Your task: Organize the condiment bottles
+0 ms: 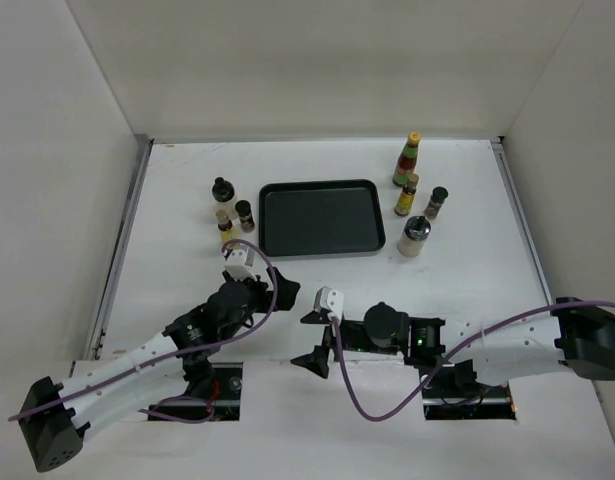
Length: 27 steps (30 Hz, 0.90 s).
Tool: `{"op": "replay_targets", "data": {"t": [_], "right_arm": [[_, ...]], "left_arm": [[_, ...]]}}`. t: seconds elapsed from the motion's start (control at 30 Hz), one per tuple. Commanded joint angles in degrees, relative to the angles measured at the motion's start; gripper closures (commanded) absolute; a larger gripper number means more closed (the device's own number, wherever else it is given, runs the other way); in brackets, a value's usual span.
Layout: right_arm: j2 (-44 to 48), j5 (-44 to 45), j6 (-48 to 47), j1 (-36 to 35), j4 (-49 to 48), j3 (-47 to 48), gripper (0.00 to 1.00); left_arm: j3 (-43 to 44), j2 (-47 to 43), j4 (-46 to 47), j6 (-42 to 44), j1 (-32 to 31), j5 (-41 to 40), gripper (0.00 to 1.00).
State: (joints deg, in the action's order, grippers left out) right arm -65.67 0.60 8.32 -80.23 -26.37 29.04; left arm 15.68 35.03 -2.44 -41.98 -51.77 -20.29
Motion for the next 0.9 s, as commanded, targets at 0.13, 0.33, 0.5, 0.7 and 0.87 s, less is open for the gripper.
{"op": "replay_targets", "data": {"t": [0.13, 0.33, 0.5, 0.7, 0.87], "right_arm": [[-0.3, -0.5, 0.4, 0.4, -3.5, 0.2, 0.00], [-0.4, -0.3, 0.5, 0.5, -3.6, 0.2, 0.00], [-0.3, 2.0, 0.6, 1.0, -4.3, 0.2, 0.00], [1.1, 3.4, 2.9, 3.6, -8.4, -0.8, 0.09], [2.9, 3.9, 6.8, 7.3, -7.7, -0.4, 0.77]], "left_arm": [[2.0, 0.7, -0.5, 0.2, -0.1, -1.1, 0.00], [2.3, -0.7, 0.8, 0.6, -1.0, -1.6, 0.00], [5.8, -3.0, 3.2, 2.1, -1.3, -8.3, 0.00], [19.7, 4.2, 7.5, 15.3, 1.7, -21.0, 0.00], [24.0, 12.5, 11.8, 20.0, 13.7, -20.8, 0.14]]}}
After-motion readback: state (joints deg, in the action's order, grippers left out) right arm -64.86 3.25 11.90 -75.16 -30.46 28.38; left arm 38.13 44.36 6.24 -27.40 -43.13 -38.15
